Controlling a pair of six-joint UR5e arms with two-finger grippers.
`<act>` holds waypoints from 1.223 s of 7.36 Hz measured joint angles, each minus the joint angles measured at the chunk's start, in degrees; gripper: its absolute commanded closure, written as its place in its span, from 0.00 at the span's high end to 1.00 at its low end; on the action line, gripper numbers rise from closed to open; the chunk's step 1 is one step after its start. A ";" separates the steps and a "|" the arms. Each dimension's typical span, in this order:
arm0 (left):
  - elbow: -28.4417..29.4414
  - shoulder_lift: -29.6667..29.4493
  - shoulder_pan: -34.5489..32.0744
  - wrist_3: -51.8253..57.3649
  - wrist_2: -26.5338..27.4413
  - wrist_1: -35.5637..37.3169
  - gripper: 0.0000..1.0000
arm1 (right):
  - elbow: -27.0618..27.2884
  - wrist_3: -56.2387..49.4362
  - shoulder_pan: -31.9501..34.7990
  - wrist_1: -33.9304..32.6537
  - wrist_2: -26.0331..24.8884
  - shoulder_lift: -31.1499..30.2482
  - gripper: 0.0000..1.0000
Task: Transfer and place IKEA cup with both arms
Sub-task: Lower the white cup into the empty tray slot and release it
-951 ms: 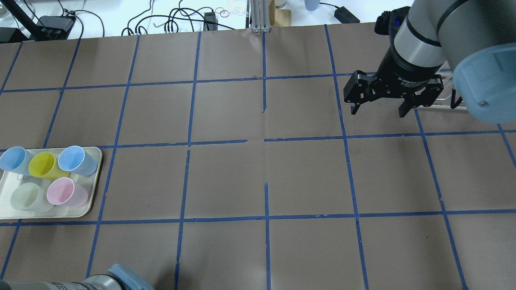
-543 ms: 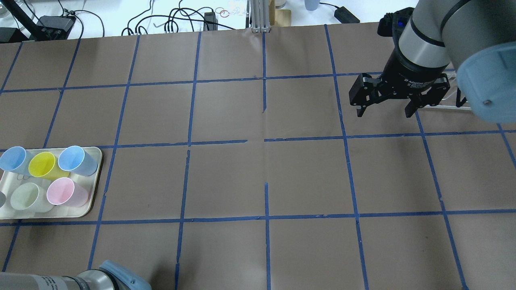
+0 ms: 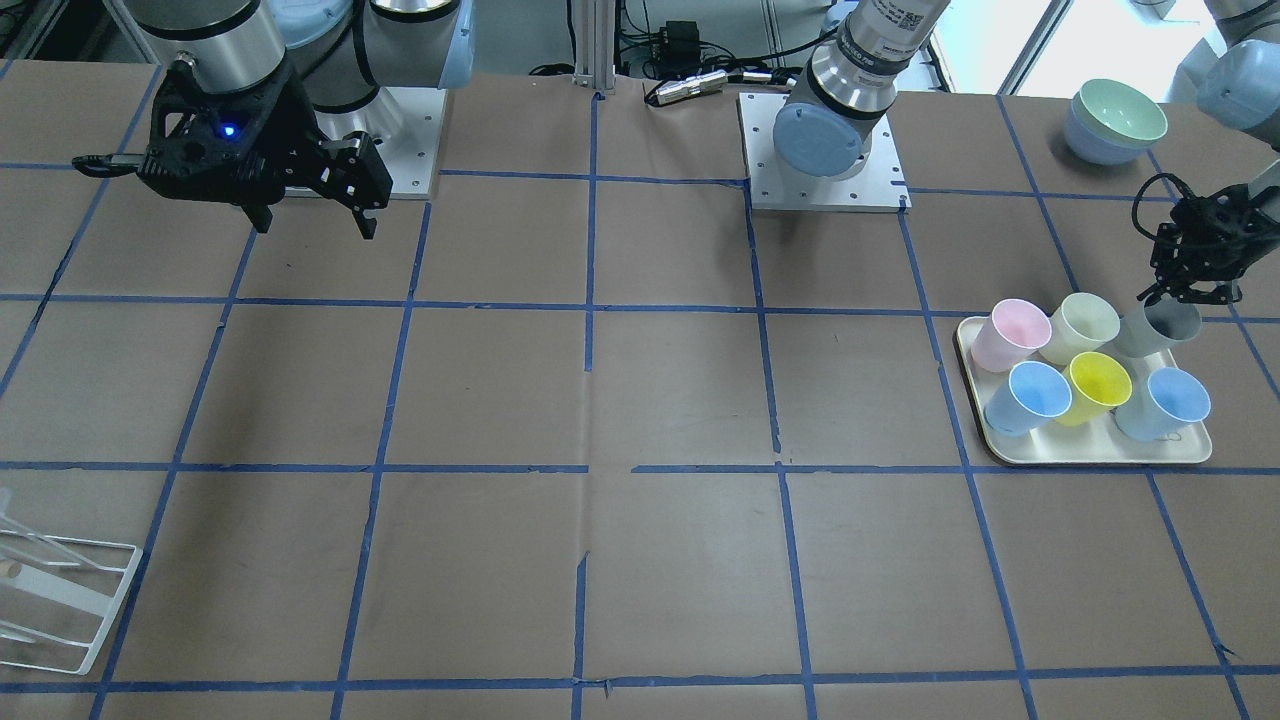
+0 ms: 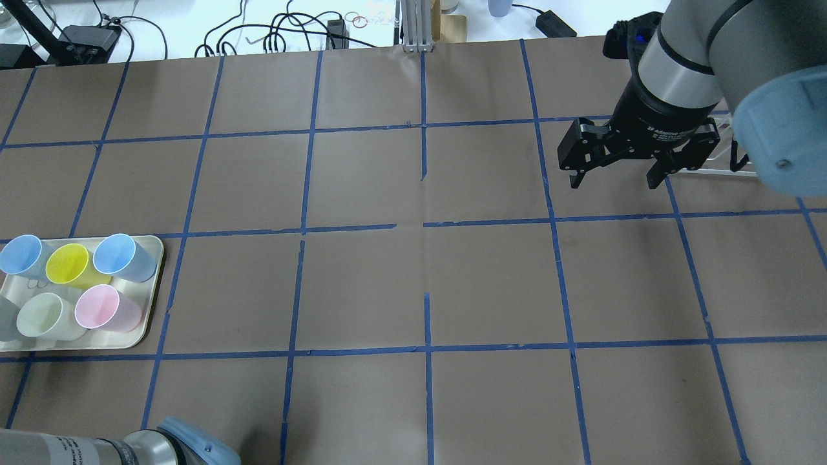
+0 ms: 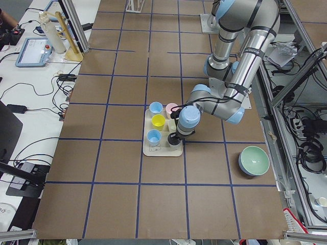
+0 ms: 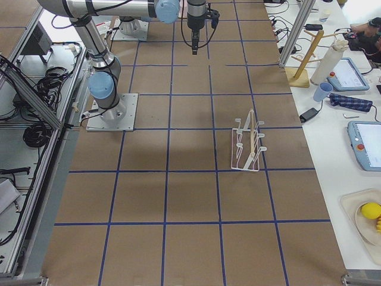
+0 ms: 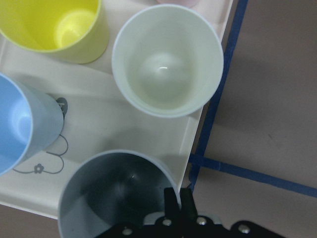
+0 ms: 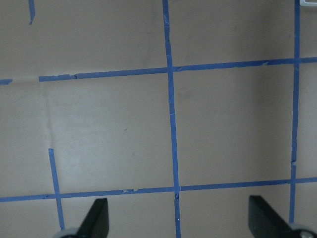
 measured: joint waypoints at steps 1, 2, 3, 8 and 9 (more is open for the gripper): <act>0.00 -0.49 0.01 -0.08 -0.61 0.16 0.00 | -0.03 0.19 0.04 0.03 0.02 0.00 1.00; -0.03 -0.83 0.01 -0.20 -0.88 0.34 0.20 | -0.03 0.33 0.03 0.09 0.00 -0.02 1.00; -0.06 -1.13 0.01 -0.41 -0.99 0.61 0.99 | -0.04 0.37 -0.03 0.16 -0.07 -0.03 1.00; 0.74 0.01 -0.26 -8.39 -0.17 -1.55 1.00 | 0.05 0.34 -0.10 0.36 -0.27 -0.05 1.00; 1.38 0.85 -0.30 -11.70 -0.11 -3.28 1.00 | 0.05 0.34 -0.10 0.26 -0.19 -0.05 1.00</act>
